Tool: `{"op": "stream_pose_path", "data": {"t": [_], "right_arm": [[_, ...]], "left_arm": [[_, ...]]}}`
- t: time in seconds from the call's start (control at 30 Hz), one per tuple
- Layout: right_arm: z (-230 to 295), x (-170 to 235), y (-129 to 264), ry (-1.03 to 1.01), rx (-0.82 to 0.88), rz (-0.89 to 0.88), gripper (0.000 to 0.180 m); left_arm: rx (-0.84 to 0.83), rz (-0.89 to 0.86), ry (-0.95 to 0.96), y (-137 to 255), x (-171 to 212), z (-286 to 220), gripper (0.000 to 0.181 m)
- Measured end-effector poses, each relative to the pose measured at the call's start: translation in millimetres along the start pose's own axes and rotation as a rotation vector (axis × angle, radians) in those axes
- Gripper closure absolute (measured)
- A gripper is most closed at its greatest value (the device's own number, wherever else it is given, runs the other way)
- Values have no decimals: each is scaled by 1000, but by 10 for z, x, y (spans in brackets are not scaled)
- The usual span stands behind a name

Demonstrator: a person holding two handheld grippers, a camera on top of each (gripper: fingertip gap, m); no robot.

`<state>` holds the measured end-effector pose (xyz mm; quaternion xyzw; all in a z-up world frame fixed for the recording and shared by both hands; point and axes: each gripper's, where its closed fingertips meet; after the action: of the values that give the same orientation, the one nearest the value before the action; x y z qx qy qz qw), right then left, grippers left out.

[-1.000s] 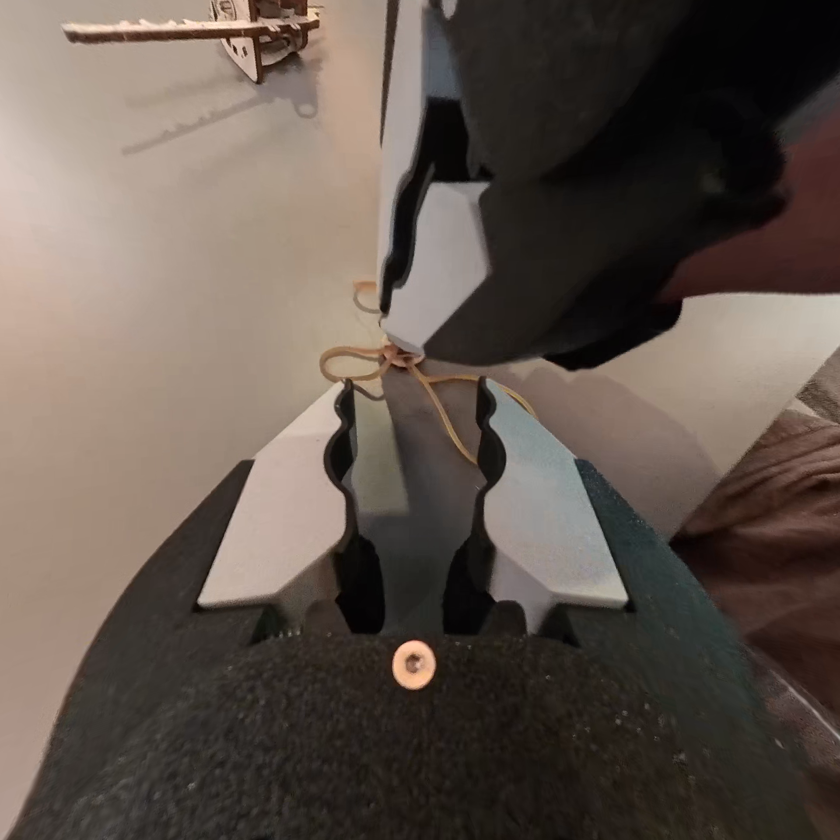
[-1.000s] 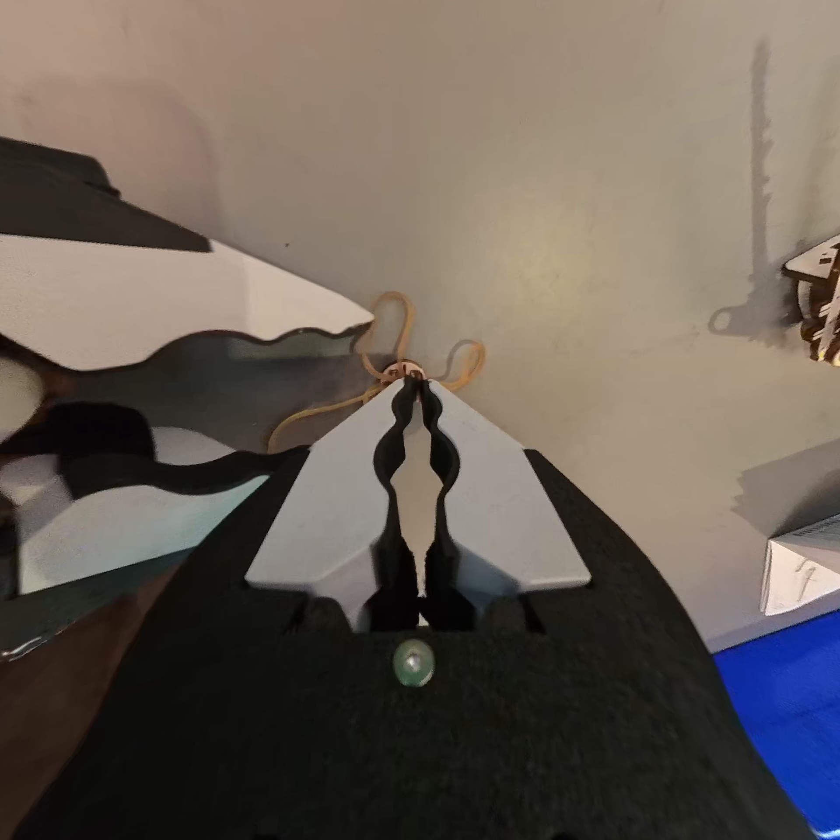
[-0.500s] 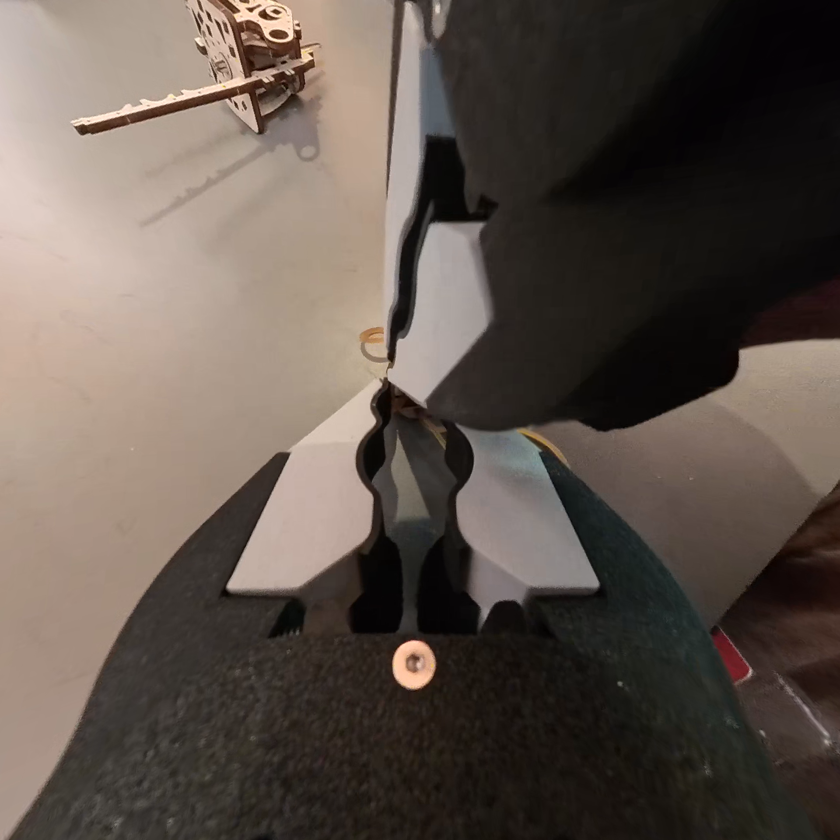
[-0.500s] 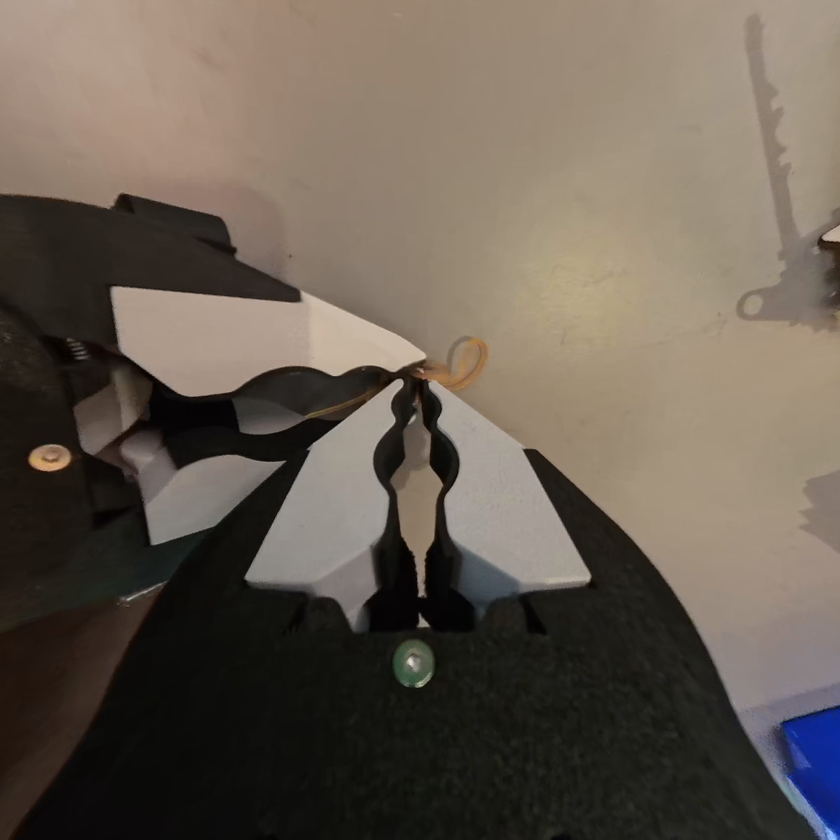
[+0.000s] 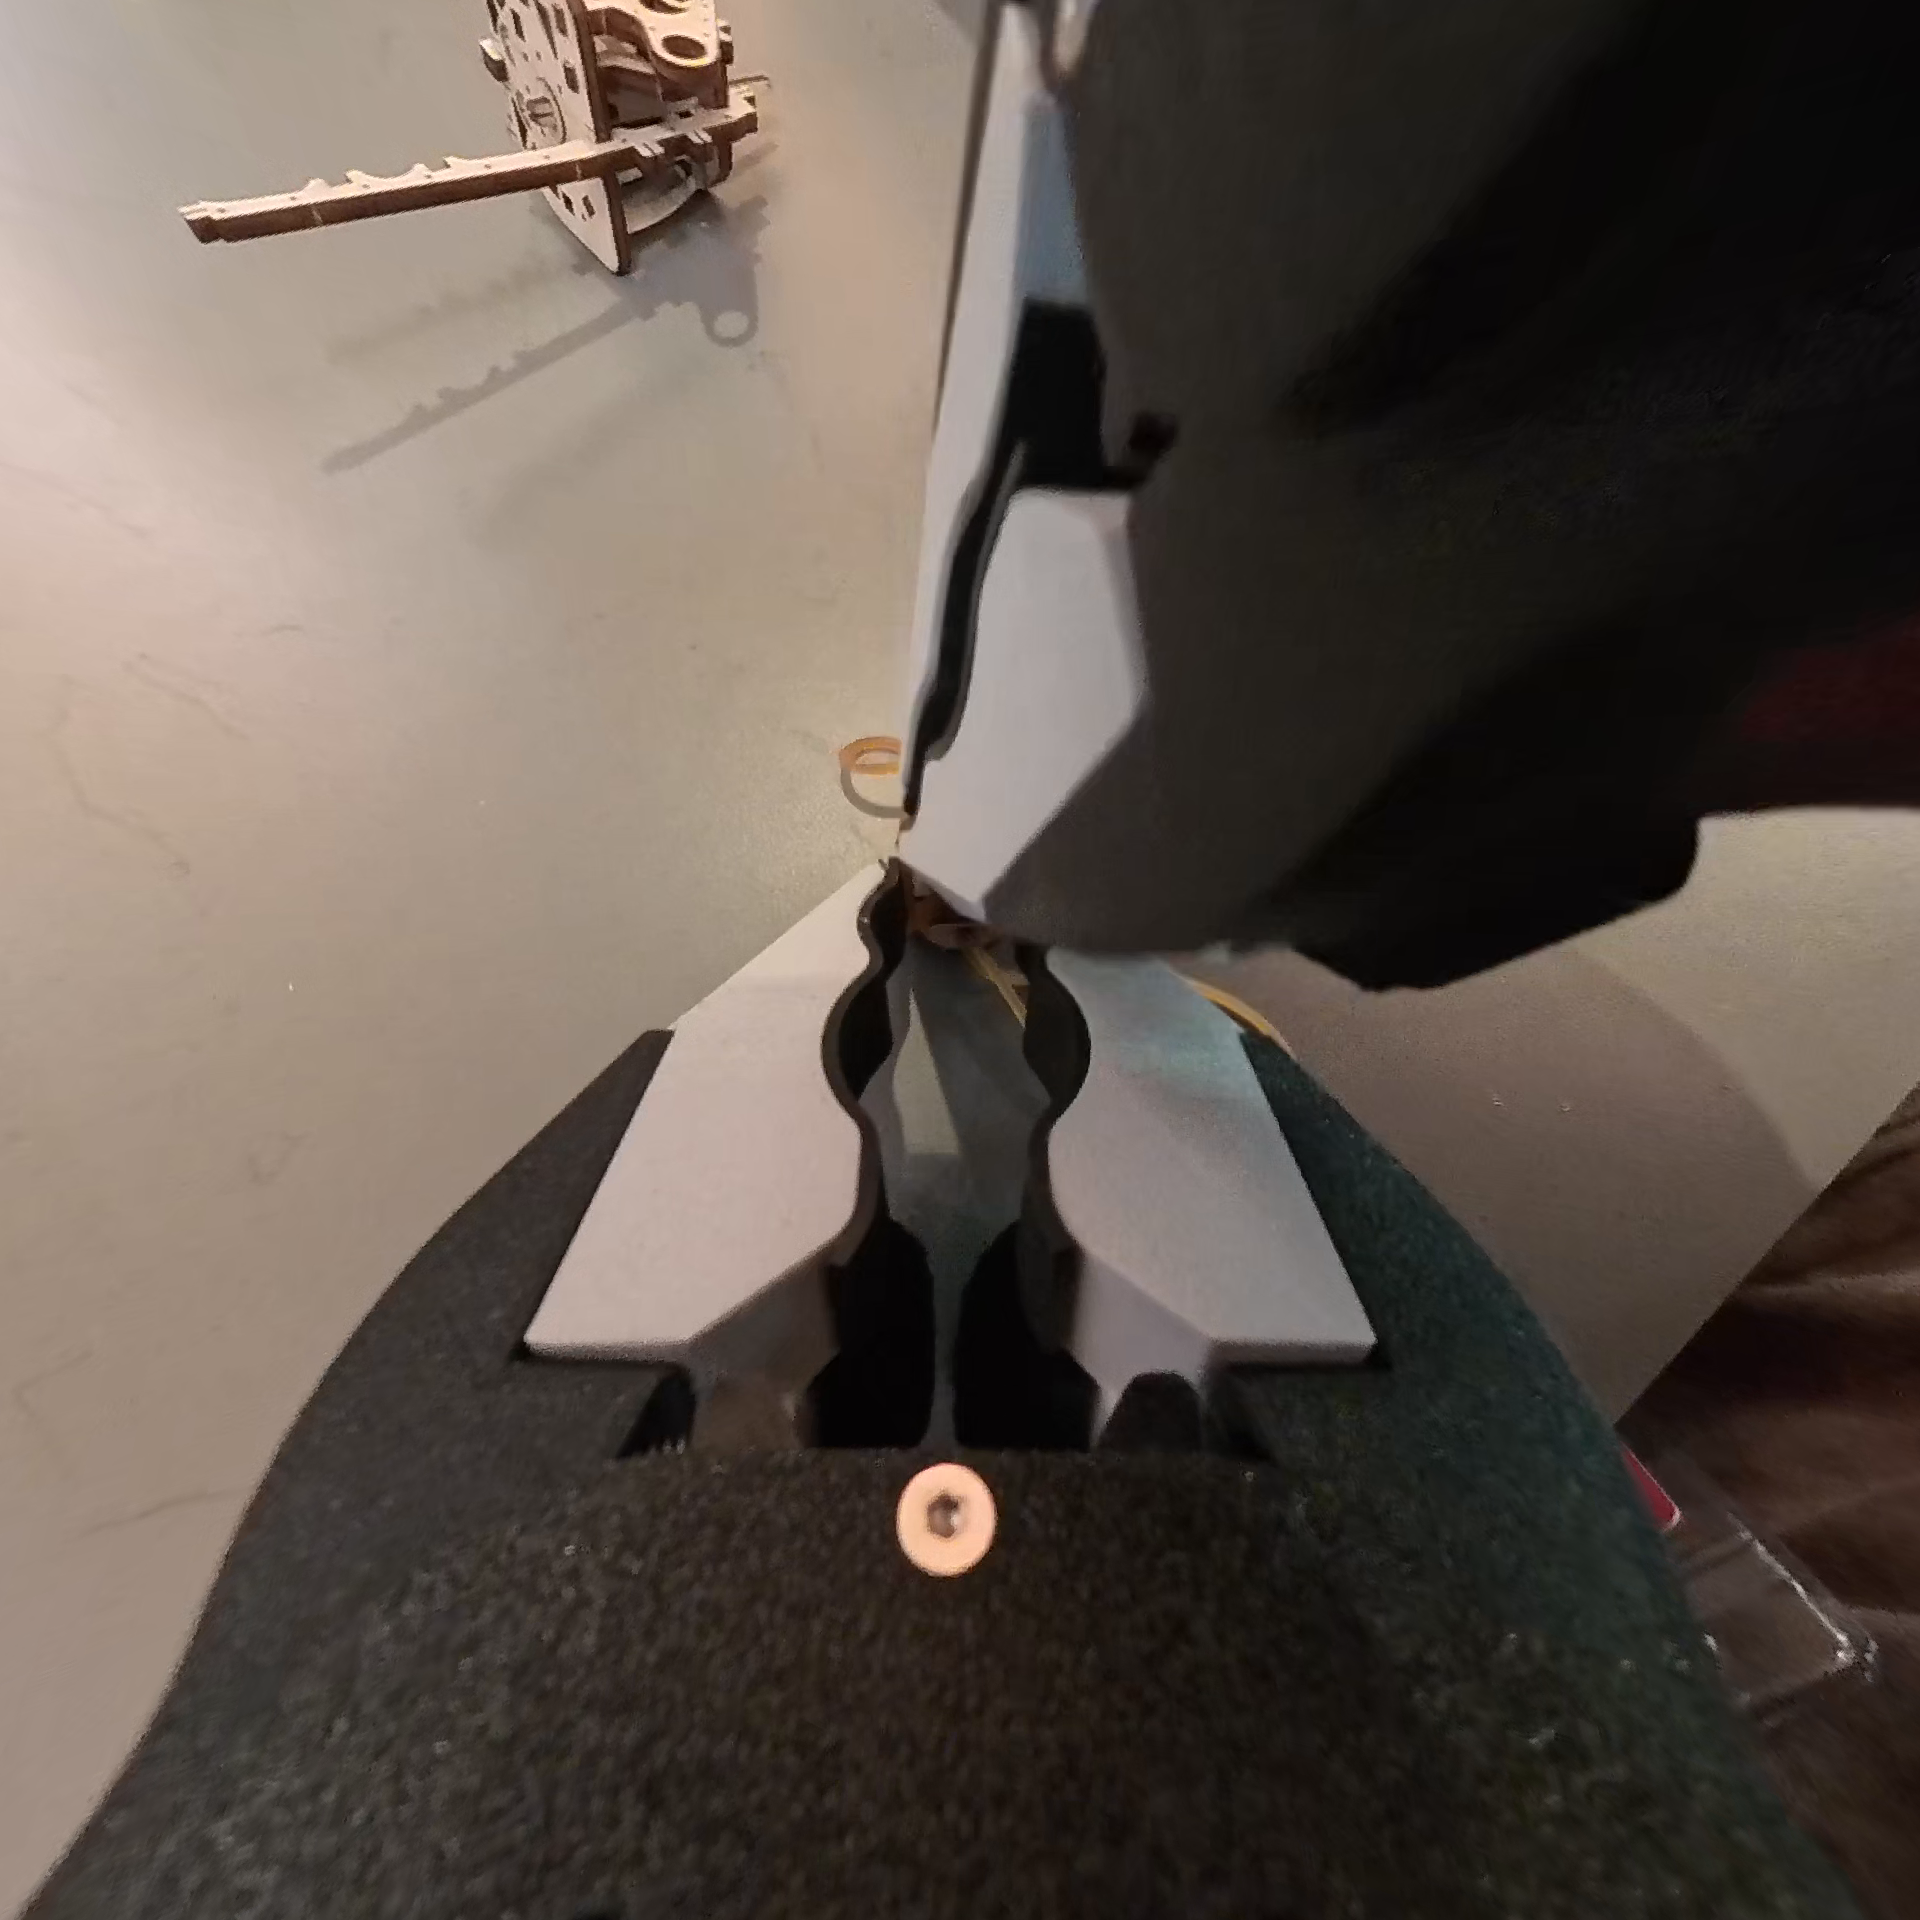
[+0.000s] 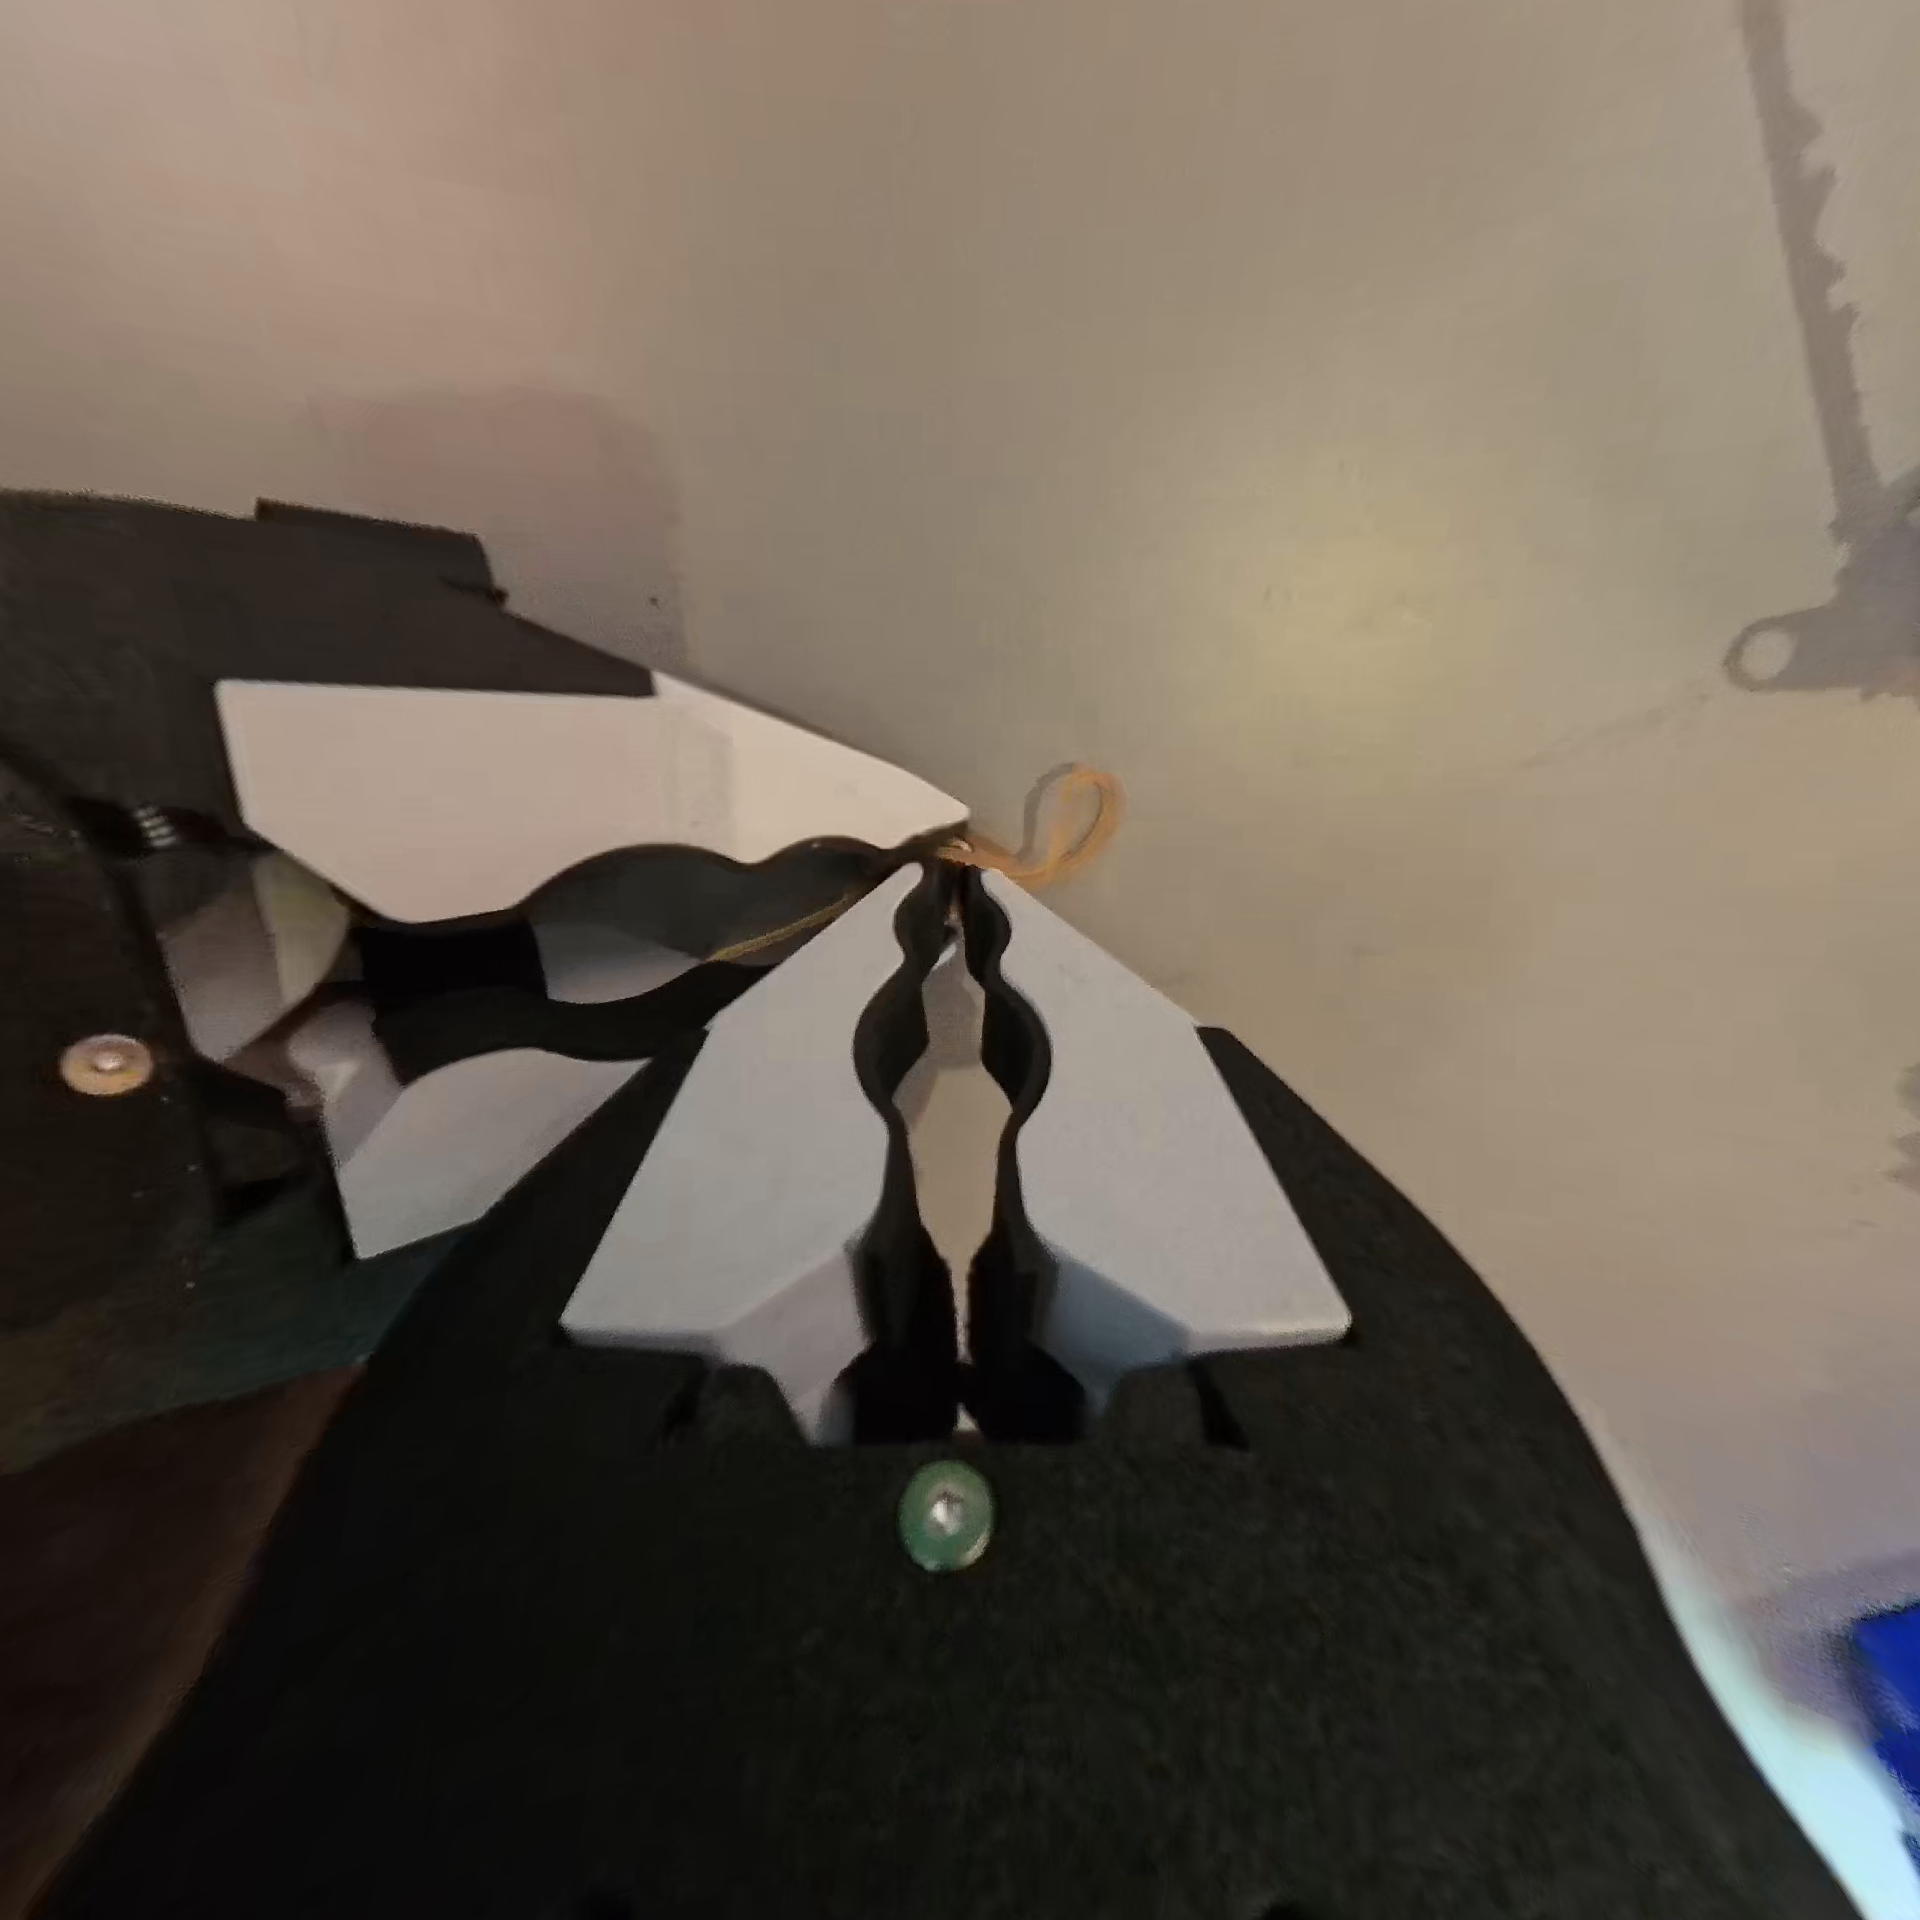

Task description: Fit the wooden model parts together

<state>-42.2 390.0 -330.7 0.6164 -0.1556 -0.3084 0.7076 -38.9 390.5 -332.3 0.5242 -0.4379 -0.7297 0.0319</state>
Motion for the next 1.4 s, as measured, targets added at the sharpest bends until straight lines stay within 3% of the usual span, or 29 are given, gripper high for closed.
{"op": "stream_pose_path", "data": {"t": [0.17, 0.97, 1.2, 1.4], "right_arm": [[0, 1, -2, 10, 41, 100, 177], [-37, -39, 163, -48, -50, -57, 174], [32, -17, 141, -124, -338, -154, 176], [18, -11, 59, -79, -313, -142, 178]], "left_arm": [[10, 2, 13, 1, -1, 0, 163], [1, -1, -2, 0, -8, -5, 163], [0, -1, -4, 0, -9, -6, 162], [-5, -2, -9, 0, -9, -6, 162]]}}
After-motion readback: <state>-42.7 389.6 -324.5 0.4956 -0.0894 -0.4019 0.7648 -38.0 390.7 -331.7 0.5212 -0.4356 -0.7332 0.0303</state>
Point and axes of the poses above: each gripper's, where its closed fingertips meet, y back along the fingers, x out of its underside, z = x × y across the jaws, and after that the axes turned 9 degrees about -x, right-handed
